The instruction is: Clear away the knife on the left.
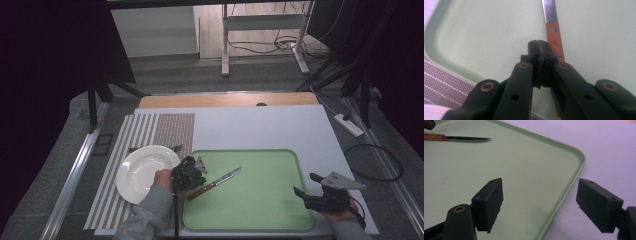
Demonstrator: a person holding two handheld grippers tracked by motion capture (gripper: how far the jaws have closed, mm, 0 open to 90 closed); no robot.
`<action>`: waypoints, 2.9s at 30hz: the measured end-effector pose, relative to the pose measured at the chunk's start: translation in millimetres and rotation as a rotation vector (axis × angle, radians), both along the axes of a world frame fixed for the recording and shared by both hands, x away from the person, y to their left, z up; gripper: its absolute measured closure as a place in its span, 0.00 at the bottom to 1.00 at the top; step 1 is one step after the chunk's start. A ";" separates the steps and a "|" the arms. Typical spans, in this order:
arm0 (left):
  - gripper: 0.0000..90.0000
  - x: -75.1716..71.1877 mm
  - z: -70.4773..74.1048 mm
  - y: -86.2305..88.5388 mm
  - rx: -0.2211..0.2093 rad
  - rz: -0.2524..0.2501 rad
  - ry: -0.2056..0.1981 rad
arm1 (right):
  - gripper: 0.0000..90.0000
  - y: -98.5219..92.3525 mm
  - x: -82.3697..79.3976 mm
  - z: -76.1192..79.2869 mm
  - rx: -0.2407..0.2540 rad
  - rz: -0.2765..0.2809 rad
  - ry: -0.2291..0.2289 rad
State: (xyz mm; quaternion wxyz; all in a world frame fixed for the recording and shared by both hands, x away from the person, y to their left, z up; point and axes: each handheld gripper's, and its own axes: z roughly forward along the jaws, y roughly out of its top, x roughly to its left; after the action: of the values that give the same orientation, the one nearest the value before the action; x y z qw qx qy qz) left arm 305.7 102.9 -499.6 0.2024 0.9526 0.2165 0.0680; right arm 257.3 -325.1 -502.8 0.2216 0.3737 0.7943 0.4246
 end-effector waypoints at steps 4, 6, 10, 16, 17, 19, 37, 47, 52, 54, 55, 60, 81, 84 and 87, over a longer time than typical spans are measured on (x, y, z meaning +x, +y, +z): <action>0.98 -1.9 -3.2 -1.9 0.029 -0.015 0.002 | 0.25 -1.1 0.4 0.0 0.007 0.008 -0.001; 0.98 -3.4 -4.1 -1.9 0.041 -0.025 -0.005 | 0.25 -0.8 0.4 0.4 0.004 0.015 -0.002; 0.98 -7.4 -5.3 -1.4 0.046 -0.034 -0.001 | 0.25 0.8 1.3 0.4 0.001 0.022 -0.001; 0.98 -13.5 -4.1 -1.9 0.049 -0.055 0.005 | 0.25 0.8 1.5 0.4 0.003 0.022 0.002; 0.98 -13.9 -4.5 -2.5 0.053 -0.060 0.008 | 0.25 0.6 1.5 0.4 0.004 0.021 0.002; 0.98 -15.2 -5.1 -3.7 0.058 -0.066 0.006 | 0.25 0.6 1.4 0.5 0.005 0.022 0.001; 0.98 -29.7 -4.5 -9.9 0.089 -0.135 0.015 | 0.25 0.1 0.9 1.1 0.009 0.023 -0.001; 0.98 -35.6 -4.1 -14.0 0.096 -0.161 0.010 | 0.25 -0.1 0.7 1.3 0.008 0.023 -0.003; 0.98 -38.3 -3.8 -17.2 0.099 -0.172 0.006 | 0.25 -0.4 0.9 1.1 0.007 0.023 -0.003; 0.98 -39.5 -3.5 -18.7 0.102 -0.178 0.007 | 0.25 -0.4 0.7 1.3 0.006 0.023 -0.003; 0.98 -40.1 -3.5 -19.3 0.101 -0.179 0.005 | 0.25 -0.4 0.7 1.2 0.006 0.023 -0.003; 0.98 -40.8 -2.6 -20.1 0.098 -0.182 0.002 | 0.25 -0.5 1.0 1.0 0.004 0.023 -0.002; 0.98 -42.5 -3.3 -24.0 0.094 -0.194 0.002 | 0.25 -1.9 1.3 1.2 -0.001 0.016 -0.001; 0.98 -42.4 -2.5 -23.2 0.092 -0.190 -0.004 | 0.25 -2.0 1.2 1.4 0.000 0.016 -0.002; 0.97 -42.2 -0.1 -20.2 0.075 -0.175 -0.018 | 0.25 -1.9 1.1 1.4 0.000 0.017 -0.002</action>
State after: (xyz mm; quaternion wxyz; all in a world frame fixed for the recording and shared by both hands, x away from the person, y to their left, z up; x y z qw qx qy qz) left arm 263.5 82.6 -499.7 0.1735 0.9742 0.1282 0.0667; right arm 258.4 -327.0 -501.5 0.2188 0.3666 0.7972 0.4268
